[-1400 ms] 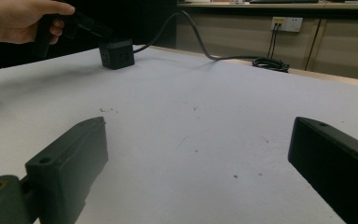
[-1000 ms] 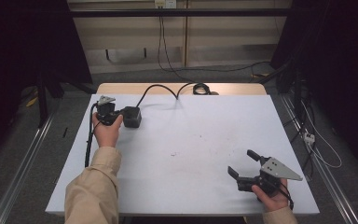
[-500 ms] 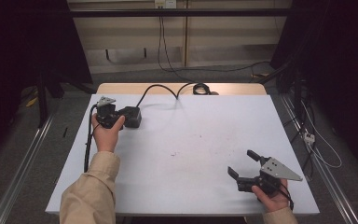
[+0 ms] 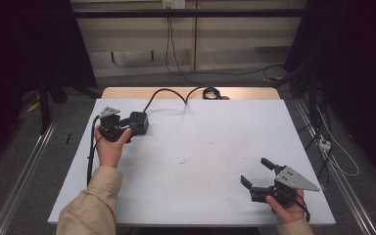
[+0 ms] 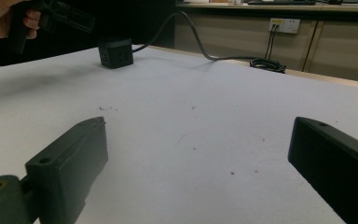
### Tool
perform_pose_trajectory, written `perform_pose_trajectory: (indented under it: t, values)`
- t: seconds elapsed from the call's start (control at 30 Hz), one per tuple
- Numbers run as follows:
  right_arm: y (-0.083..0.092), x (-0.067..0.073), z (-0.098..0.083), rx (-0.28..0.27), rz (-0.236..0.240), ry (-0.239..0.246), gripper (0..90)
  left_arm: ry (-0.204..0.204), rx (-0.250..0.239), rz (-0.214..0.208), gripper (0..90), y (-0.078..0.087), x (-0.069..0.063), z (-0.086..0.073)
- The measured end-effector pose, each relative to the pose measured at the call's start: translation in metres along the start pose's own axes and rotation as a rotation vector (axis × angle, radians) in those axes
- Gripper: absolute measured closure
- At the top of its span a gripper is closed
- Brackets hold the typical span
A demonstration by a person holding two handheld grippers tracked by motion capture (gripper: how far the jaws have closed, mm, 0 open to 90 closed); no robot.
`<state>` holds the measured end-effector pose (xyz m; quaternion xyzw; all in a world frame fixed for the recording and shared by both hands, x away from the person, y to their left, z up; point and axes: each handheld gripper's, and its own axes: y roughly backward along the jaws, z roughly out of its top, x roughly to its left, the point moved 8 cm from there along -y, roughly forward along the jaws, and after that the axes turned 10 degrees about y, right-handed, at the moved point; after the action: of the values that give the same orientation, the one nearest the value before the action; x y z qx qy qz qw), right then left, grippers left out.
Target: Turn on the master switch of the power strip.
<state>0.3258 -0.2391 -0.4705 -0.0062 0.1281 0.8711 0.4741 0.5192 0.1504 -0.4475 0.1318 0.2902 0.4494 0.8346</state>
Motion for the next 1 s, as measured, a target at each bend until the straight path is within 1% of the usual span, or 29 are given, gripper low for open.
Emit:
perform_pose_trajectory:
  t: [0.03, 0.1, 0.2, 0.3, 0.37, 0.43, 0.5, 0.6, 0.63, 0.67, 0.7, 0.77, 0.97, 1.0]
  values:
    - [0.0, 0.0, 0.0, 0.001, 0.0, -0.001, 4.2, -0.002, 0.001, -0.003, 28.1, 0.001, -0.001, -0.001]
    - [0.001, 0.0, 0.0, 0.001, -0.002, -0.001, 4.1, -0.006, 0.003, -0.012, 27.2, 0.003, -0.003, -0.002]
    - [0.001, -0.001, 0.0, 0.001, -0.004, -0.002, 4.1, -0.025, 0.012, -0.025, 24.4, 0.006, -0.008, -0.004]
    - [0.001, -0.001, 0.0, 0.001, -0.004, -0.001, 4.1, -0.034, 0.007, -0.036, 19.5, 0.008, -0.014, -0.004]
    - [0.0, 0.0, 0.0, 0.0, -0.003, -0.002, 4.1, -0.04, 0.0, -0.048, 18.3, 0.009, -0.019, -0.005]
    - [0.0, 0.0, 0.0, -0.001, -0.001, 0.001, 4.2, -0.054, 0.002, -0.055, 15.7, 0.011, -0.023, -0.008]
    - [-0.001, 0.001, 0.0, -0.001, 0.001, 0.003, 4.1, -0.052, 0.005, -0.074, 14.3, 0.012, -0.027, -0.012]
    - [-0.001, 0.0, 0.0, -0.002, 0.001, 0.002, 4.2, -0.061, 0.015, -0.093, 11.8, 0.015, -0.03, -0.018]
    - [-0.001, 0.0, 0.0, -0.002, 0.001, 0.001, 4.1, -0.063, 0.009, -0.102, 10.9, 0.016, -0.031, -0.019]
    - [0.0, 0.0, 0.0, -0.001, 0.0, -0.002, 4.1, -0.065, 0.009, -0.107, 10.8, 0.018, -0.032, -0.02]
    - [0.0, 0.0, 0.0, -0.002, -0.001, -0.003, 4.1, -0.058, 0.0, -0.111, 10.7, 0.019, -0.033, -0.021]
    - [0.0, 0.0, 0.0, -0.002, -0.002, -0.004, 4.1, -0.069, 0.0, -0.118, 10.3, 0.021, -0.034, -0.024]
    - [0.0, 0.0, 0.0, 0.001, 0.0, -0.002, 4.1, -0.08, 0.004, -0.132, 9.5, 0.027, -0.036, -0.032]
    - [0.0, 0.0, 0.0, 0.001, -0.001, -0.002, 4.1, -0.092, 0.009, -0.132, 9.4, 0.028, -0.035, -0.034]
